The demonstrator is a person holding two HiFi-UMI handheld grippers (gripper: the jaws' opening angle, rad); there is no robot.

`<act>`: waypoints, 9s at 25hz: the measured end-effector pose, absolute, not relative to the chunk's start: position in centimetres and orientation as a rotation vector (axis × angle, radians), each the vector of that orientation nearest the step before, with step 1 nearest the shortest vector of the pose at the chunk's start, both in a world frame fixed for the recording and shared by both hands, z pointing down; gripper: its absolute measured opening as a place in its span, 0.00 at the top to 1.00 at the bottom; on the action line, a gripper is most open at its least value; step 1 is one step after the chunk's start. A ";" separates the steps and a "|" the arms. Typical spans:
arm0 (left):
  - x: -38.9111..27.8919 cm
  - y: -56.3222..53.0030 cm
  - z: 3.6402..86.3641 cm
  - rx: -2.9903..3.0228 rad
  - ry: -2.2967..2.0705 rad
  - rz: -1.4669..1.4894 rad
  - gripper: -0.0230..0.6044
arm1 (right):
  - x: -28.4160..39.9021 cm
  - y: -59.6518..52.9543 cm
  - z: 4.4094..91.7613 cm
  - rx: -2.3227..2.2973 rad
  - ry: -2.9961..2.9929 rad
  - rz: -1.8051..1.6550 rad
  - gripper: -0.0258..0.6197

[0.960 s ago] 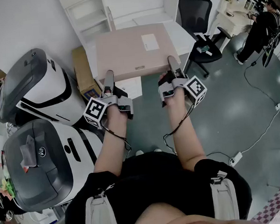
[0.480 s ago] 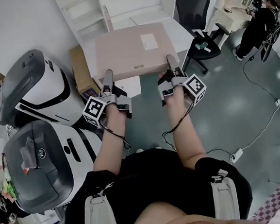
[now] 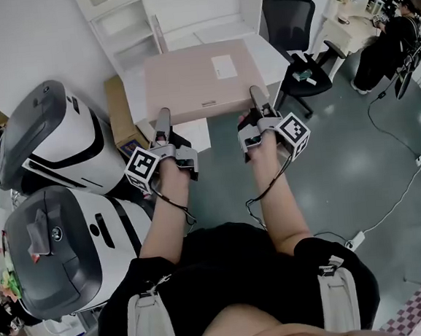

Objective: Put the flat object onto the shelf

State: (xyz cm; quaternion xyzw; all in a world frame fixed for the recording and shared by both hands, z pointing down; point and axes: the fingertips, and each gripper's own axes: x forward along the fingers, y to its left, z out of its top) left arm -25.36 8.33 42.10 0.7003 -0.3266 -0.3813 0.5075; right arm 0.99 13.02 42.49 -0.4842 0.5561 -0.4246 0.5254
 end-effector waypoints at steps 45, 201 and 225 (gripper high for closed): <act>-12.9 -15.0 42.0 1.697 -0.740 -0.954 0.49 | 13.5 -10.4 41.6 -1.174 1.398 -0.971 0.52; -6.7 -56.5 26.4 1.693 -1.019 -1.180 0.50 | 19.6 -59.8 26.3 -0.899 1.694 -1.112 0.50; -7.5 -63.0 25.3 1.646 -1.201 -1.072 0.42 | 20.1 -64.1 25.4 -1.215 1.683 -1.067 0.42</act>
